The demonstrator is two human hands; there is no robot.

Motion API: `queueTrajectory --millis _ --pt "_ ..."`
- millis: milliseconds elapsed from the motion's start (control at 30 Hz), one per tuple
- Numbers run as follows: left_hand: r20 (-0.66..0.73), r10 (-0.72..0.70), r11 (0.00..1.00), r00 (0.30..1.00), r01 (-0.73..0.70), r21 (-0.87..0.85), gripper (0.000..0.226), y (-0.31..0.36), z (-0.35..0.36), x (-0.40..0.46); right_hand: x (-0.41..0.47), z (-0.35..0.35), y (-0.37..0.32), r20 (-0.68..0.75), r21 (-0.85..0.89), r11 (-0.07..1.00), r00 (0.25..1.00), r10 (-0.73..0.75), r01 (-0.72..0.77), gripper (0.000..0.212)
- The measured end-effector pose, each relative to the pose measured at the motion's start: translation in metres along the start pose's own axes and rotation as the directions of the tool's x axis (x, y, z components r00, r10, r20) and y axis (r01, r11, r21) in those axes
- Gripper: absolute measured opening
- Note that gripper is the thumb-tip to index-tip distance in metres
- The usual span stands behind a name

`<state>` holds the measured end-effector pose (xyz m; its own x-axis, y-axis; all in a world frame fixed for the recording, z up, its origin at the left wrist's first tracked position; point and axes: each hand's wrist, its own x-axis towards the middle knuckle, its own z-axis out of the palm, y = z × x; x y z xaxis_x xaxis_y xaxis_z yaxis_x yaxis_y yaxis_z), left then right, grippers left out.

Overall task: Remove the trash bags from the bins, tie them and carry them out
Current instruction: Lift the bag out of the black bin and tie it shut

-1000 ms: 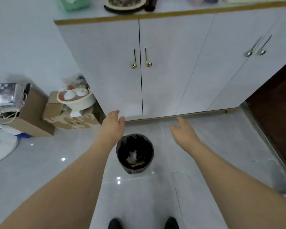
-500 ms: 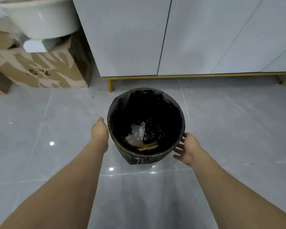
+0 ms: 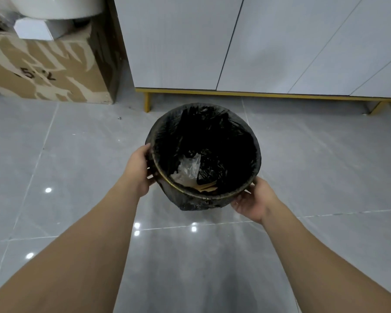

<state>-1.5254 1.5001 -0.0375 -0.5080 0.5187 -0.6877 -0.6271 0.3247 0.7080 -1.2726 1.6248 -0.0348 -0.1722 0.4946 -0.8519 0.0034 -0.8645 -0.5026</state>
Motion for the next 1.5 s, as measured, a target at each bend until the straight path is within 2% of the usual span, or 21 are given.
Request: queueTrajectory --millis 100,200,333,433,500,567,667,767,867,933,1000,1100,1167,1200,1267,1300,1367,1400,1433,1467,1500 --pt "0.027 -0.009 1.0 1.0 0.009 0.005 0.017 0.004 -0.004 -0.008 -0.013 0.003 -0.002 0.038 -0.027 0.999 0.999 -0.033 0.034 0.026" --pt "0.068 -0.092 0.995 0.993 0.088 0.055 0.023 0.013 -0.011 -0.019 -0.028 0.007 -0.005 0.077 -0.072 0.992 0.992 -0.096 0.101 0.035" --pt "0.047 -0.199 0.972 0.979 0.191 0.14 0.022 0.035 -0.019 -0.034 -0.046 0.01 -0.012 -0.064 -0.079 0.986 0.987 -0.149 0.144 0.032" --pt "0.079 -0.207 0.957 0.975 0.185 0.222 0.022 0.057 -0.012 -0.048 -0.059 0.014 -0.024 -0.184 -0.072 0.979 0.962 -0.203 0.192 0.025" --pt "0.085 -0.165 0.944 0.983 0.133 0.301 0.021 0.072 -0.001 -0.06 -0.063 0.018 -0.033 -0.244 -0.104 0.963 0.933 -0.266 0.247 0.022" --pt "0.067 -0.05 0.936 0.996 0.024 0.35 0.019 0.085 0.012 -0.067 -0.066 0.023 -0.043 -0.268 -0.131 0.94 0.902 -0.338 0.314 0.021" --pt "-0.013 0.208 0.936 0.978 -0.195 0.293 0.012 0.102 0.033 -0.062 -0.071 0.035 -0.061 -0.279 -0.14 0.904 0.86 -0.428 0.405 0.02" --pt "-0.035 0.344 0.92 0.938 -0.329 0.215 0.009 0.106 0.048 -0.052 -0.072 0.047 -0.077 -0.263 -0.086 0.889 0.851 -0.455 0.449 0.016" --pt "0.008 0.345 0.938 0.939 -0.345 0.031 0.017 0.099 0.051 -0.045 -0.074 0.061 -0.085 -0.165 0.085 0.871 0.869 -0.466 0.483 0.019" --pt "0.072 0.311 0.942 0.948 -0.298 -0.155 0.014 0.093 0.05 -0.039 -0.072 0.065 -0.089 -0.089 0.215 0.855 0.881 -0.465 0.473 0.019" --pt "0.118 0.273 0.936 0.955 -0.235 -0.264 0.019 0.09 0.049 -0.034 -0.07 0.065 -0.091 -0.015 0.324 0.821 0.871 -0.492 0.47 0.018" --pt "0.048 0.265 0.943 0.963 -0.249 -0.219 0.019 0.088 0.048 -0.026 -0.069 0.062 -0.091 0.024 0.398 0.779 0.843 -0.537 0.485 0.025" --pt "0.025 0.345 0.938 0.938 -0.345 0.018 0.026 0.089 0.045 -0.023 -0.07 0.058 -0.091 -0.019 0.304 0.784 0.826 -0.564 0.542 0.034" --pt "0.057 0.413 0.89 0.909 -0.416 0.186 0.025 0.089 0.044 -0.022 -0.068 0.054 -0.092 -0.052 0.18 0.79 0.807 -0.588 0.587 0.029" --pt "0.223 0.46 0.681 0.859 -0.503 0.533 0.032 0.086 0.04 -0.02 -0.061 0.047 -0.093 -0.077 -0.2 0.721 0.723 -0.687 0.663 0.019" --pt "0.313 0.388 0.552 0.867 -0.491 0.674 0.043 0.086 0.038 -0.02 -0.057 0.043 -0.094 -0.046 -0.362 0.65 0.683 -0.729 0.669 0.019" --pt "0.376 0.095 0.331 0.922 -0.385 0.861 0.076 0.091 0.038 -0.027 -0.055 0.04 -0.093 -0.003 -0.536 0.57 0.674 -0.739 0.622 0.022" --pt "0.34 -0.019 0.169 0.94 -0.332 0.928 0.093 0.094 0.04 -0.031 -0.056 0.04 -0.093 -0.003 -0.581 0.551 0.675 -0.738 0.6 0.026" --pt "0.292 -0.056 -0.054 0.955 -0.295 0.954 0.099 0.094 0.043 -0.035 -0.057 0.04 -0.093 -0.012 -0.608 0.538 0.67 -0.742 0.585 0.03" --pt "0.261 -0.008 -0.272 0.965 -0.253 0.928 0.09 0.092 0.047 -0.041 -0.059 0.042 -0.094 -0.026 -0.609 0.538 0.663 -0.748 0.583 0.035" --pt "0.28 0.096 -0.422 0.955 -0.216 0.881 0.069 0.089 0.051 -0.045 -0.062 0.045 -0.095 -0.048 -0.574 0.564 0.663 -0.747 0.593 0.038"
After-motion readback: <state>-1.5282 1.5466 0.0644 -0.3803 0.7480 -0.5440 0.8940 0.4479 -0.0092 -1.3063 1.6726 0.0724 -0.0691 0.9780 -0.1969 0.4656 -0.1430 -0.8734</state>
